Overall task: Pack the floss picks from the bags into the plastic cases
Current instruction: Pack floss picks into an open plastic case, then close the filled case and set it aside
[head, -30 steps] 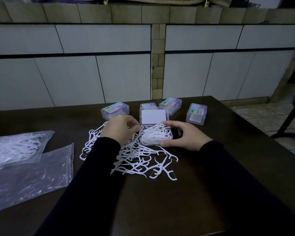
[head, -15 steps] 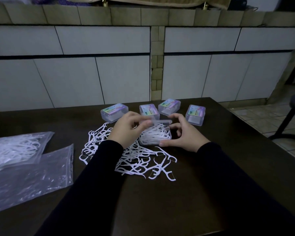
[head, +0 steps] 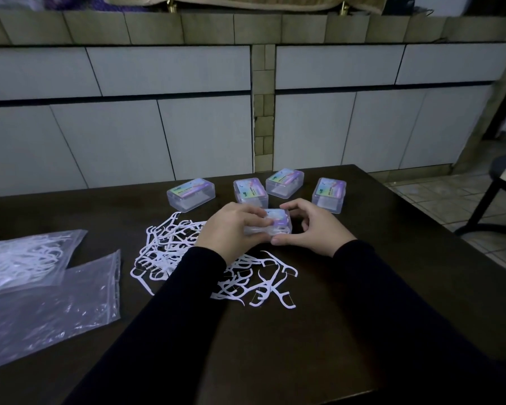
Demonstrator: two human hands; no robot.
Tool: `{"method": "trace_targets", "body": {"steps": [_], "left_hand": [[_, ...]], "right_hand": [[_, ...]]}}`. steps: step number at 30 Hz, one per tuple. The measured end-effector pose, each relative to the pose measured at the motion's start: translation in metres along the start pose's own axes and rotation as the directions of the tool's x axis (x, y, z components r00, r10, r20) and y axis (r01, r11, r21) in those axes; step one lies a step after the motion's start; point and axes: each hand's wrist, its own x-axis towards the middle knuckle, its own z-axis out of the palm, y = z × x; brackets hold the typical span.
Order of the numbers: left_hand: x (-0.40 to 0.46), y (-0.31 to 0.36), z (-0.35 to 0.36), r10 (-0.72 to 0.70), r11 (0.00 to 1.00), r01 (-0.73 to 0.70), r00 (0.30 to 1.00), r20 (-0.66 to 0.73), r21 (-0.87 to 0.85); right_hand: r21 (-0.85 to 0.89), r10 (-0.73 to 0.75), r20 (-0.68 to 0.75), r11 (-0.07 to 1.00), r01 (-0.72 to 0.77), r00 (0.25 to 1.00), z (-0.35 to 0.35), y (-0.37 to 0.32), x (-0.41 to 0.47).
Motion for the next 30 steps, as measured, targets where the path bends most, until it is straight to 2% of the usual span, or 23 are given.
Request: {"method": "trace_targets", "body": {"steps": [4, 6, 10, 12, 14, 15, 18, 21, 24, 28, 30], "left_hand": [[0.0, 0.007, 0.003, -0.071, 0.997, 0.071, 0.998, 0.0, -0.03], [0.002, 0.011, 0.003, -0.139, 0.988, 0.144, 0.987, 0.078, -0.063], [0.008, 0.013, 0.0, -0.243, 0.969, 0.245, 0.936, 0.255, 0.025], [0.002, 0.013, 0.0, -0.166, 0.984, 0.177, 0.962, 0.215, -0.031], [-0.006, 0.012, -0.001, -0.07, 0.984, 0.094, 0.985, 0.157, -0.149], [-0.007, 0.01, -0.002, -0.066, 0.971, 0.09, 0.991, 0.114, -0.22], [-0.003, 0.003, -0.003, -0.248, 0.883, 0.193, 0.966, -0.077, -0.427], [0.007, -0.006, -0.004, -0.442, 0.785, 0.293, 0.882, -0.162, -0.546], [0.022, -0.014, -0.01, -0.522, 0.749, 0.383, 0.844, -0.125, -0.54], [0.043, -0.021, -0.01, -0.477, 0.803, 0.402, 0.876, -0.069, -0.44], [0.049, -0.023, -0.004, -0.424, 0.85, 0.373, 0.903, -0.064, -0.373]], "right_hand": [[-0.006, -0.001, -0.011, 1.0, 0.001, 1.0, -0.001, 0.0, -0.001], [-0.018, 0.003, -0.016, 1.0, -0.004, 1.0, -0.001, -0.002, -0.002], [-0.061, 0.005, -0.001, 0.998, -0.005, 1.0, -0.001, -0.005, -0.005], [-0.074, 0.016, 0.004, 0.997, -0.016, 1.0, -0.003, -0.007, -0.006], [-0.098, 0.058, 0.033, 0.994, -0.055, 0.998, -0.007, -0.011, -0.006], [-0.118, 0.085, 0.063, 0.99, -0.077, 0.994, -0.01, -0.013, -0.005], [-0.148, 0.118, 0.114, 0.984, -0.101, 0.986, -0.013, -0.02, -0.002], [-0.168, 0.063, -0.048, 0.983, -0.07, 0.997, -0.009, -0.034, 0.009], [-0.178, 0.112, -0.189, 0.973, -0.147, 0.975, -0.002, -0.045, 0.036], [-0.115, 0.241, -0.171, 0.958, -0.262, 0.955, 0.006, -0.048, 0.077], [-0.193, 0.287, -0.094, 0.934, -0.3, 0.953, 0.008, -0.049, 0.089]]}}
